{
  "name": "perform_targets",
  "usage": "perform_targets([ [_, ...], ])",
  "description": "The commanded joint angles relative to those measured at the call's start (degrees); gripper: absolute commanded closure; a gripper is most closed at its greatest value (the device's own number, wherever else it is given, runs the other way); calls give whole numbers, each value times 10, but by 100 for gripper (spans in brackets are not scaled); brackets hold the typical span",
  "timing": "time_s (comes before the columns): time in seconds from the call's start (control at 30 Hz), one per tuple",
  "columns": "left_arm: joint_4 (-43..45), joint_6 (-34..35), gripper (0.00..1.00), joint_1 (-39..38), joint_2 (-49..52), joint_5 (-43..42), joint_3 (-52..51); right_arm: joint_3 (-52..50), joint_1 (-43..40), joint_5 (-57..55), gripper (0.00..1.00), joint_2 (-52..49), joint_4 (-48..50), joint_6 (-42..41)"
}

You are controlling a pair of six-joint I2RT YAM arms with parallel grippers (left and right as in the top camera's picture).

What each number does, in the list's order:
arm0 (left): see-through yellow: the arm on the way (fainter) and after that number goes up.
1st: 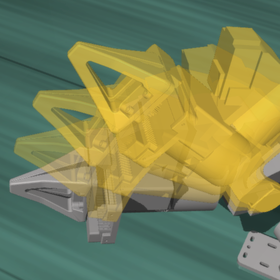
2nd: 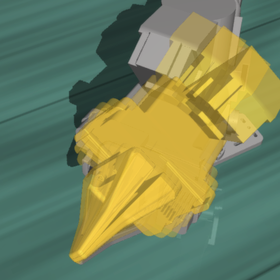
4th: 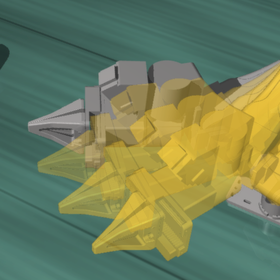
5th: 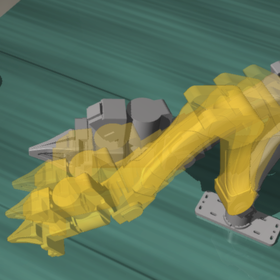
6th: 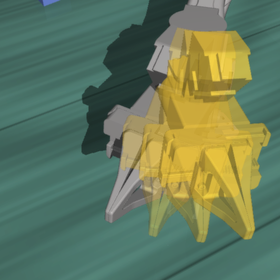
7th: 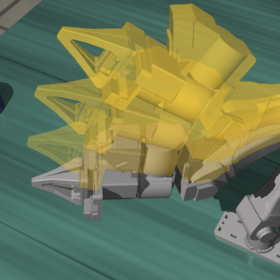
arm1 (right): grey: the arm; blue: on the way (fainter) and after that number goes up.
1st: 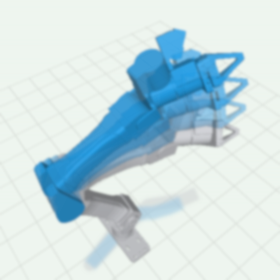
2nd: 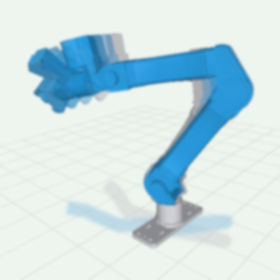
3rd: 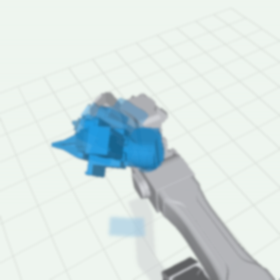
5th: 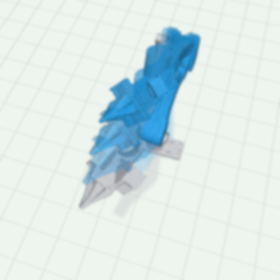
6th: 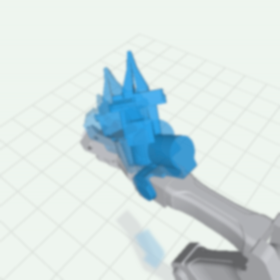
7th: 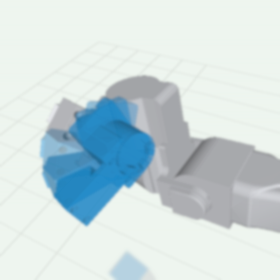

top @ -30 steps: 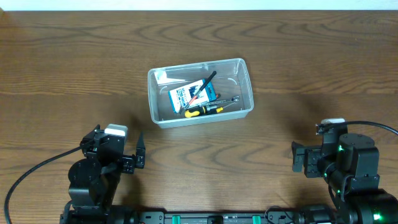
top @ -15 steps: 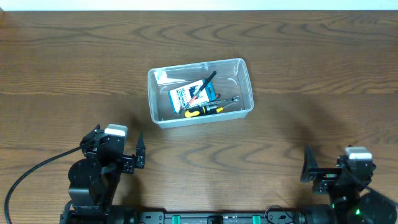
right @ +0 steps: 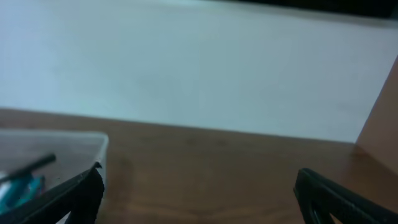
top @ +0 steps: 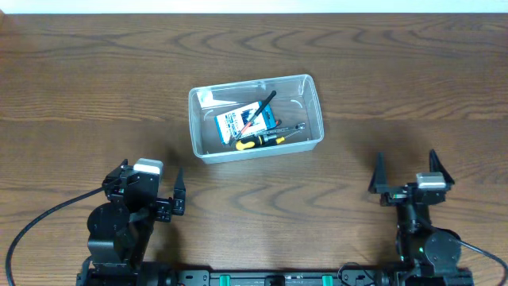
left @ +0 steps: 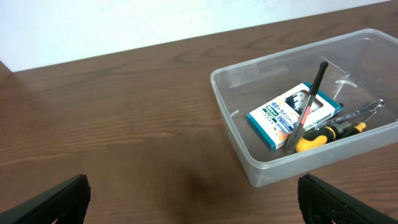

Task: Pack container

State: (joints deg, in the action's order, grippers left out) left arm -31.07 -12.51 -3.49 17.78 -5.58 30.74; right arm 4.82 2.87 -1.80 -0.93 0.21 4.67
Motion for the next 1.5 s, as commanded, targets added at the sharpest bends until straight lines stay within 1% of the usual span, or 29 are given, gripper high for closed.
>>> perform_targets([
  [0.0,0,-9,2,-1,-2,3,1,-25,6,-6,1,7,0,21],
  [0.07,0,-9,2,-1,-2,3,1,-33,5,-9,1,7,-17,21],
  [0.13,0,-9,2,-1,-2,3,1,-39,5,-10,1,7,-56,20],
  [0.17,0,-9,2,-1,-2,3,1,-39,5,-8,1,7,-57,21],
  [0.3,0,-9,2,-1,-2,3,1,-40,4,-10,1,7,-57,22],
  [0.43,0,-9,2,-1,-2,3,1,-40,-2,-9,1,7,-56,-21],
  [0.57,0,-9,2,-1,-2,3,1,-40,-12,-8,1,7,-55,-21],
  [1.33,0,-9,2,-1,-2,3,1,-40,-12,-8,1,7,-55,-21],
  [1.37,1,-18,2,-1,-3,10,1,-40,-12,-8,1,7,-55,-21],
  [1.4,-2,-30,2,0,-4,27,1,-40,-12,-8,1,7,-55,-21],
  [1.47,-28,-11,2,0,-8,8,1,-40,-12,-8,1,7,-55,-21],
])
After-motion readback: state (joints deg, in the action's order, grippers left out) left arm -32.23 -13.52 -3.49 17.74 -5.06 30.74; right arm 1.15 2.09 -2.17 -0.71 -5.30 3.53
